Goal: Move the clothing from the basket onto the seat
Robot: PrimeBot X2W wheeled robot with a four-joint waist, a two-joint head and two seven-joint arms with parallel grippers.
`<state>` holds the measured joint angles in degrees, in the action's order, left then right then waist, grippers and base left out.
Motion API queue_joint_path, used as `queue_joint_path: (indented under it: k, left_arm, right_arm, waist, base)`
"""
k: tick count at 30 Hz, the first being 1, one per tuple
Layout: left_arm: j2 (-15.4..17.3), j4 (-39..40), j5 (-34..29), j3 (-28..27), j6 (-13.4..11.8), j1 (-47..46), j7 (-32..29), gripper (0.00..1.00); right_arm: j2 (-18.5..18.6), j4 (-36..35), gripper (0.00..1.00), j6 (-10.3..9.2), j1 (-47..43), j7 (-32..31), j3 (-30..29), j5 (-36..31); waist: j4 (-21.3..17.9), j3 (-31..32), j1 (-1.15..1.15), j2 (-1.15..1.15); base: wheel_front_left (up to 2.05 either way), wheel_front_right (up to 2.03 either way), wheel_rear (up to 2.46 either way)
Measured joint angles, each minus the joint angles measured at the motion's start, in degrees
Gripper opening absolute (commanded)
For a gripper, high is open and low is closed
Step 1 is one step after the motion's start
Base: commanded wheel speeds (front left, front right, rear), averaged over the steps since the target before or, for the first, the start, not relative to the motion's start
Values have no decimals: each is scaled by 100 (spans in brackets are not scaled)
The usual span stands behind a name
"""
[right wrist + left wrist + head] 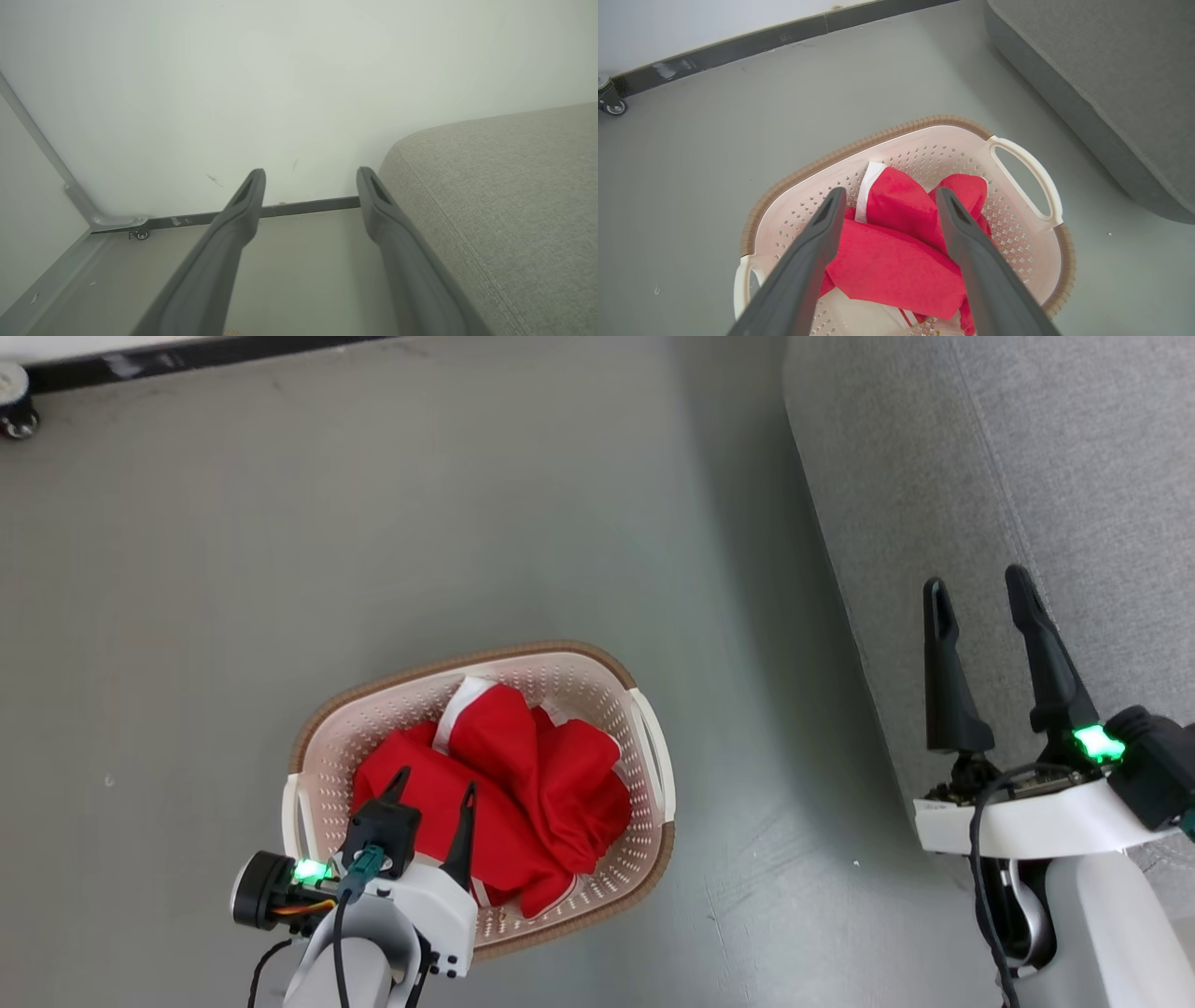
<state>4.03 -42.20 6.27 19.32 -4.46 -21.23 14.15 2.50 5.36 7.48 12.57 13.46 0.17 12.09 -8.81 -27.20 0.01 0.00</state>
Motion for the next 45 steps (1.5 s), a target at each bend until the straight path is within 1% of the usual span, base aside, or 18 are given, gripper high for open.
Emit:
queue_joint_path:
  k: [15, 20, 25, 31, 35, 45]
  left_arm:
    - [-34, -458, -47, 82, 103, -560, 0, 100]
    - [-46, -625, -45, 133, 222, -702, -5, 100]
    - [-77, -755, -47, 215, 235, -854, -55, 100]
    - [-90, -993, -45, 263, 347, -1024, -162, 100]
    - [-96, -1167, -35, 263, 347, -1094, -258, 100]
    - [-98, -1501, 11, 230, 350, -1350, -367, 100]
  right_arm:
    - [7, -74, 100, 0, 705, 42, 76, -2]
    - [10, -79, 100, 0, 927, 49, 113, -3]
    - [18, -82, 100, 0, 1216, 66, 156, -4]
    - [27, -77, 100, 0, 1443, 74, 190, -4]
    - [30, -71, 100, 0, 1589, 76, 186, -4]
    - [30, 1, 100, 0, 1640, 83, 111, -1]
  waist:
    - [-141, -663, 0, 0]
    - [-164, -859, 0, 0]
    - [-184, -1039, 0, 0]
    - [-212, -1232, 0, 0]
    - [-246, -1375, 0, 0]
    - [-339, -1636, 0, 0]
  base:
    - [0, 0, 0]
    - [0, 0, 0]
    - [0, 0, 0]
    - [0, 0, 0]
    - [0, 0, 0]
    - [0, 0, 0]
